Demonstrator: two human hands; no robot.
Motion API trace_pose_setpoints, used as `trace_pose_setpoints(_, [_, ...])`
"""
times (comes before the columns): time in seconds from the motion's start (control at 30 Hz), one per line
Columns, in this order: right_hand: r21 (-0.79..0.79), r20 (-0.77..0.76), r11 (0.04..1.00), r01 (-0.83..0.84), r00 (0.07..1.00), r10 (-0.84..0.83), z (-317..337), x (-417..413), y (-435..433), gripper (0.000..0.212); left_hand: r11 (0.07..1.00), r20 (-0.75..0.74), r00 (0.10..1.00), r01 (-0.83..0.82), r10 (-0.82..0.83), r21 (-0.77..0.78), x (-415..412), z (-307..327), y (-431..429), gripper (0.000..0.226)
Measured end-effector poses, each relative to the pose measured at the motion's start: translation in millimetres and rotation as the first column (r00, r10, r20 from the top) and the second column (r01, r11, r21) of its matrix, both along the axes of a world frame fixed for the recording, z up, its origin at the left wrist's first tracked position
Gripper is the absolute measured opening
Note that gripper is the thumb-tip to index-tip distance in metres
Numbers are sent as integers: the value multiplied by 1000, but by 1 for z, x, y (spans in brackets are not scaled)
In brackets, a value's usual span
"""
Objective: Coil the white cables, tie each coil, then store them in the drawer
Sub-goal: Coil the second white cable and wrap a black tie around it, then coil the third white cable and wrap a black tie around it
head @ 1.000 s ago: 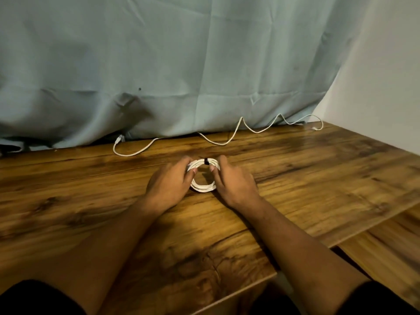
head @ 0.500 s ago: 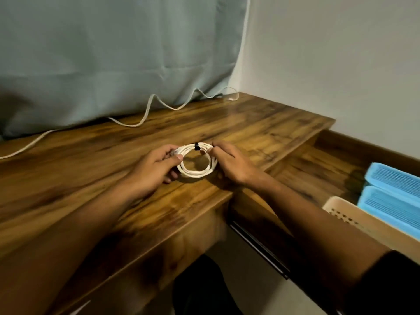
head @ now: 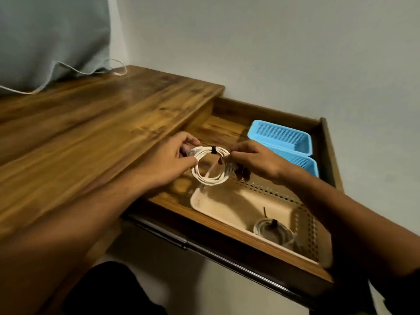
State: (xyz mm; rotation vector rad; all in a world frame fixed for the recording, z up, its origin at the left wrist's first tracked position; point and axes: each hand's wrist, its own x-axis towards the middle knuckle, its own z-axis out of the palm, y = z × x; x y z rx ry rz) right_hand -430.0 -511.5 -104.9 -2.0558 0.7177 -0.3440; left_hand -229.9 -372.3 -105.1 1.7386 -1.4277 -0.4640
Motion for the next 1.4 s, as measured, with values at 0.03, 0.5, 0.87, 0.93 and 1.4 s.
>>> trace_pose_setpoints(0.03, [17,-23,999,32,999,-32,-2,-15,-3,24,999,36,999,34,-33,-8,-11,-2,-8,30])
trace_pose_setpoints(0.5, [-382,-442,897,-224,896,35,-51,-70,-3,16,915,781,496,79,-380,395,-82,-31,-29,27])
trace_pose_setpoints(0.87, [-411,-513,856,-314,856,68,-36,-57,-3,10,848,742,449,71,-498,526,-80,-23,-28,17])
trace_pose_setpoints(0.93, [-410,-460,862,-298,884,87,-19,-47,0,13,899,752,511,112,-417,423,-70,-14,-23,16])
trace_pose_setpoints(1.4, [-510,-149,747,-425,900,411,53,197,90,13,948,630,736,-318,250,-4,132,55,141,40])
